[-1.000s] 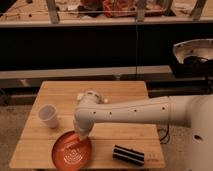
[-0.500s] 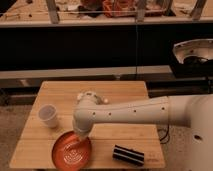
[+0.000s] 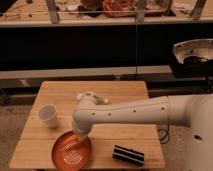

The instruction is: Place the pepper in the ceramic bowl

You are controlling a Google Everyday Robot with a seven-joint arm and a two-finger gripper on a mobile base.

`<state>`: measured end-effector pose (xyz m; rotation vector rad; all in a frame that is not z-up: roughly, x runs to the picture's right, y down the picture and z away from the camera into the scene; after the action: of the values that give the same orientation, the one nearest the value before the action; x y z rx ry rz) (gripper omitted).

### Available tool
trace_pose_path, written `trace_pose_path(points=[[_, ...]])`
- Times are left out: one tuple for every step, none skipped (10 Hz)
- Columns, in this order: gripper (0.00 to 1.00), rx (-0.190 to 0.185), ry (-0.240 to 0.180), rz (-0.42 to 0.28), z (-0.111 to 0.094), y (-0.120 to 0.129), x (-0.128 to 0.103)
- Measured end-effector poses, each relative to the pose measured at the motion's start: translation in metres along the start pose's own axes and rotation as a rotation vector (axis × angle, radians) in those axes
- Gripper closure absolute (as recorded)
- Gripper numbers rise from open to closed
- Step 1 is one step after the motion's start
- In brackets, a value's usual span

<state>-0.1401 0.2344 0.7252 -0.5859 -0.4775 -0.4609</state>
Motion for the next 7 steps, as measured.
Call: trace_pose_path(points=[[0.88, 0.0, -0.001, -0.003, 0.0, 0.0001, -0.001], [0.88, 0.001, -0.001, -0.006, -0.0003, 0.0001, -0.002], [0.88, 0.001, -0.001, -0.009, -0.0001, 0.0004, -0.0029], [0.88, 0.001, -0.002, -0.013, -0.0002, 0.0003, -0.004], [0.88, 0.001, -0.003, -0.015, -0.0003, 0.0003, -0.0051], [0.87, 0.002, -0.003, -0.019, -0.0005, 0.0002, -0.0062], [0.83, 0.002, -0.003, -0.022, -0.0002, 0.0005, -0.007]])
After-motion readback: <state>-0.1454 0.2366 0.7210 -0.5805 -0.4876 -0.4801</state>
